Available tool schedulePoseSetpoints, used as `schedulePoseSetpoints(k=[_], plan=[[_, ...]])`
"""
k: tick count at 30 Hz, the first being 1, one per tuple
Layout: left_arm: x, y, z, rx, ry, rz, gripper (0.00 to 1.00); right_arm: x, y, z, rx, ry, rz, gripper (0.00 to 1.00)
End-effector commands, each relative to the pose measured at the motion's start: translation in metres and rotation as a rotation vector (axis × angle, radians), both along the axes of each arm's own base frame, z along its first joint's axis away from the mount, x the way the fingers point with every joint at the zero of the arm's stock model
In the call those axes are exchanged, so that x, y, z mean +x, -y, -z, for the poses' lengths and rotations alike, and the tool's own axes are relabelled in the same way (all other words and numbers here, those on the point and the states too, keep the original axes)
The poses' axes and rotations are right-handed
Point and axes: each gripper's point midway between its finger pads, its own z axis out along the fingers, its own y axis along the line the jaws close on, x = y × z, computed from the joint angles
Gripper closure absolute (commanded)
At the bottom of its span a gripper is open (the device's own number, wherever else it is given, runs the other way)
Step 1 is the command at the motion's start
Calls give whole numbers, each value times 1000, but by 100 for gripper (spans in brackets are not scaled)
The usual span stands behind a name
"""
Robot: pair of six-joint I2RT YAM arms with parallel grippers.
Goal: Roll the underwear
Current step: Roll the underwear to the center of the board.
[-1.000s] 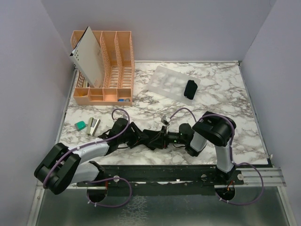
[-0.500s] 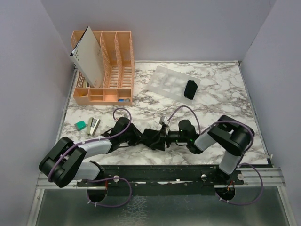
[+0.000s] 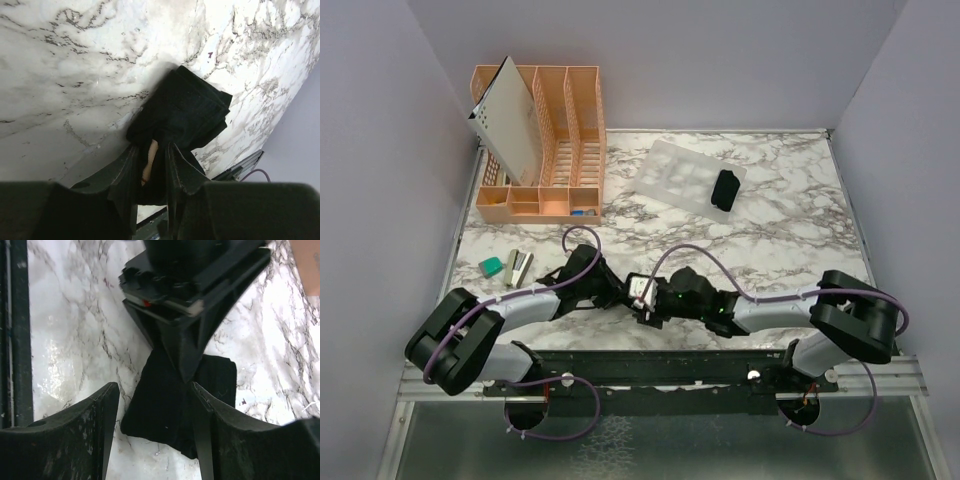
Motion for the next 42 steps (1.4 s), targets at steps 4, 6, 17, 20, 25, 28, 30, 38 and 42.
schedulePoseSetpoints(k=[4,6,17,20,25,28,30,38,42], plan=[[-12,-16,16,94,-89,-42,100,15,8,24,-215,253,122,39],[-12,-18,16,98,-90,-44,100,14,8,30,-232,262,128,41],[-13,-21,14,100,-84,-55,100,4,10,44,-165,179,190,90],[-12,-26,10,110,-59,-70,81,-6,9,47,-101,77,170,98],[-6,-39,-3,102,-10,-125,39,-18,12,50,91,-251,155,99],[-1,-46,-16,78,59,-167,26,-24,13,45,194,-431,122,99],[1,-47,-27,32,117,-191,21,-25,13,47,221,-528,104,98],[1,-36,-49,-59,282,-96,14,-13,23,56,316,-798,169,96],[-2,-29,-37,-45,260,-34,14,-8,27,56,348,-852,189,93]])
